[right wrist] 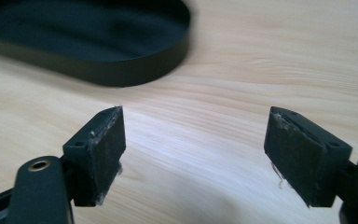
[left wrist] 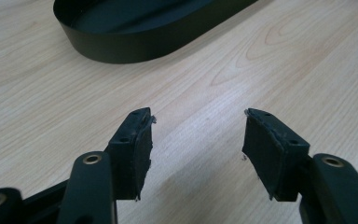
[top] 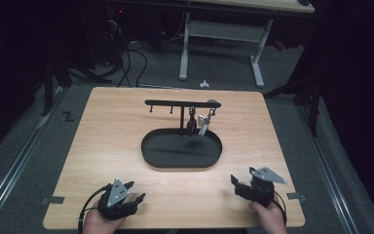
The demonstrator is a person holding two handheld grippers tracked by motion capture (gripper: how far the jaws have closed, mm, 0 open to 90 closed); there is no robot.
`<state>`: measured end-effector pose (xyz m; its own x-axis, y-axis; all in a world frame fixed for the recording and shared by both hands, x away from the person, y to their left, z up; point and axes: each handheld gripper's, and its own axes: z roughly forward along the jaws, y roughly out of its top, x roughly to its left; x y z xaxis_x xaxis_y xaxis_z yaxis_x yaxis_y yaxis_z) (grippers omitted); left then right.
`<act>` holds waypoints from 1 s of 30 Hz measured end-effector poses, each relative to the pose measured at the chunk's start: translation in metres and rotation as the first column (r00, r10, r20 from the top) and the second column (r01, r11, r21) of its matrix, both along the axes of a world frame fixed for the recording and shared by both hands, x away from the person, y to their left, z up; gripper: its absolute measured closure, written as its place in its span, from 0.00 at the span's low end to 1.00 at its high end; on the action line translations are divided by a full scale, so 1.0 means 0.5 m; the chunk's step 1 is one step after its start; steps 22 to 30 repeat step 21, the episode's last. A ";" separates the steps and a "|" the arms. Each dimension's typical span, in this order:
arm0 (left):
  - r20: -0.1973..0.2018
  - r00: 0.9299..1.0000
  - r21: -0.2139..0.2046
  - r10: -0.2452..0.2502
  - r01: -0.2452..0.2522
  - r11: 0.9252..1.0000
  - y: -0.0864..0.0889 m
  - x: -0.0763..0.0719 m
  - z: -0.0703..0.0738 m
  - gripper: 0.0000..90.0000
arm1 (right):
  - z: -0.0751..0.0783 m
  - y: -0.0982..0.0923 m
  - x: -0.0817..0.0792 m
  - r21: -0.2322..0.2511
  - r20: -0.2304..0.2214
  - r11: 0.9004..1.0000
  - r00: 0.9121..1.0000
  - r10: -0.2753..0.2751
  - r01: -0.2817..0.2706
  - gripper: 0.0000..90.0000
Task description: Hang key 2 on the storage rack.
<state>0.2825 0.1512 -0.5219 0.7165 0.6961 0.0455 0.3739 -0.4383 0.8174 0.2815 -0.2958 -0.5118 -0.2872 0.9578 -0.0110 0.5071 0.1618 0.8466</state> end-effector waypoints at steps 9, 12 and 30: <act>0.006 1.000 -0.039 0.005 -0.005 0.999 -0.024 0.007 0.000 0.40 | -0.010 -0.001 -0.020 -0.030 -0.023 0.998 0.998 0.055 -0.055 0.21; 0.006 1.000 -0.042 -0.001 0.001 0.999 -0.021 0.008 -0.001 0.39 | -0.014 -0.002 -0.019 -0.007 -0.032 0.999 0.998 0.054 -0.054 0.21; 0.019 1.000 -0.057 0.015 -0.014 0.998 0.007 0.006 0.007 0.39 | -0.019 0.013 -0.009 -0.022 -0.044 0.999 0.998 0.040 -0.041 0.22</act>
